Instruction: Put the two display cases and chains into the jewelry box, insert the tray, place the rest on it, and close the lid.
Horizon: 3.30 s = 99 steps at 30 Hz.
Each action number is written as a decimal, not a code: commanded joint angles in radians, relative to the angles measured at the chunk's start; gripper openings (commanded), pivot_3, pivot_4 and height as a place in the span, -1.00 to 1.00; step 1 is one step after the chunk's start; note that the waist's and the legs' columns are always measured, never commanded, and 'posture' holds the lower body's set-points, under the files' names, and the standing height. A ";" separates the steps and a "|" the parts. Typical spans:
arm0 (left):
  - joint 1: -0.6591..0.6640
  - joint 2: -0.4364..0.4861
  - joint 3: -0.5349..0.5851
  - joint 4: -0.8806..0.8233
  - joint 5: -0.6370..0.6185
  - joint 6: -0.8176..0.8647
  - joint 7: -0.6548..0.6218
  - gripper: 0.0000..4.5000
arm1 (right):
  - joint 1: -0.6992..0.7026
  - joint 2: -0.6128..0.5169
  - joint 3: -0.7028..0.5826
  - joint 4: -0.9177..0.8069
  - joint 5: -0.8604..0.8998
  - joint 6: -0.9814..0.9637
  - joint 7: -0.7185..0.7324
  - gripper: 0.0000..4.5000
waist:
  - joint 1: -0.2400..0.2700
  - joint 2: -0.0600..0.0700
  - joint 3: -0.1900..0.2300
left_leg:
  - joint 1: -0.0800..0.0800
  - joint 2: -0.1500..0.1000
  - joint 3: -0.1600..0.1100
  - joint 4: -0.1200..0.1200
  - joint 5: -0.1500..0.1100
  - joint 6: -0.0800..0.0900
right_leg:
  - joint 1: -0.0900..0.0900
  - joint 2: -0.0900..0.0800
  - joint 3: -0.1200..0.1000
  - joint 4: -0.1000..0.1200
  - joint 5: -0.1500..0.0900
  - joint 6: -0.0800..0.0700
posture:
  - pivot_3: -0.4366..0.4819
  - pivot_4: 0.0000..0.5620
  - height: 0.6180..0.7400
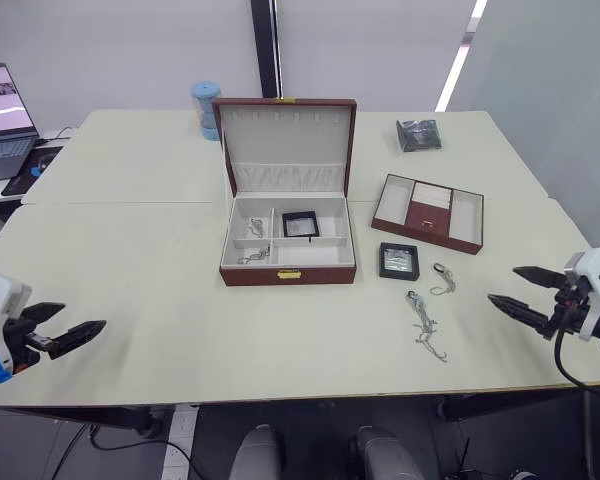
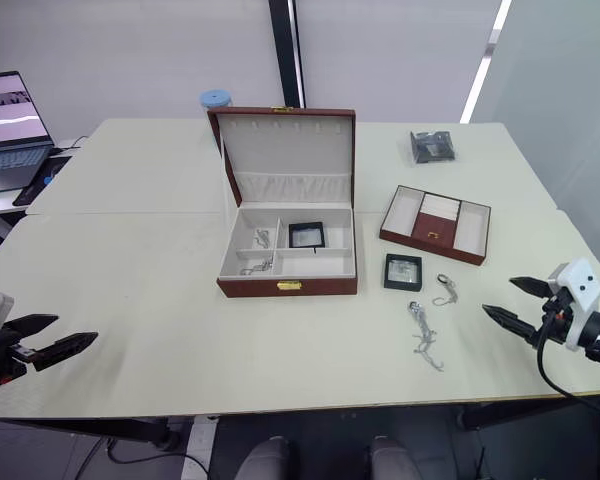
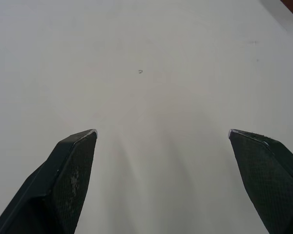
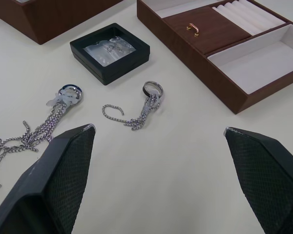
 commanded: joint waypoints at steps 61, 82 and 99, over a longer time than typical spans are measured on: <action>-0.112 -0.348 -0.616 -0.536 -0.031 -0.449 -0.094 0.99 | -0.708 0.178 0.623 0.328 -0.404 -0.095 0.210 1.00 | 0.000 0.002 0.001 | 0.000 0.000 -0.001 0.002 0.000 0.000 | 0.000 0.002 0.000 0.001 0.000 0.000 | -0.05 -0.47 1.00; -0.106 -0.355 -0.630 -0.518 -0.027 -0.433 -0.067 1.00 | -0.714 0.213 0.618 0.399 -0.457 -0.157 0.170 -1.00 | -0.001 0.002 0.001 | 0.000 0.000 -0.001 0.002 0.000 0.000 | 0.001 0.002 0.000 0.001 0.000 0.000 | -0.05 -0.47 1.00; -0.030 -0.412 -0.556 -0.558 -0.033 -0.431 0.115 1.00 | -0.908 0.253 0.596 0.271 -0.352 0.018 0.304 -1.00 | -0.004 0.004 0.002 | 0.000 0.000 -0.001 0.002 0.000 0.000 | 0.000 0.002 0.000 0.002 0.000 0.000 | -0.05 -0.47 1.00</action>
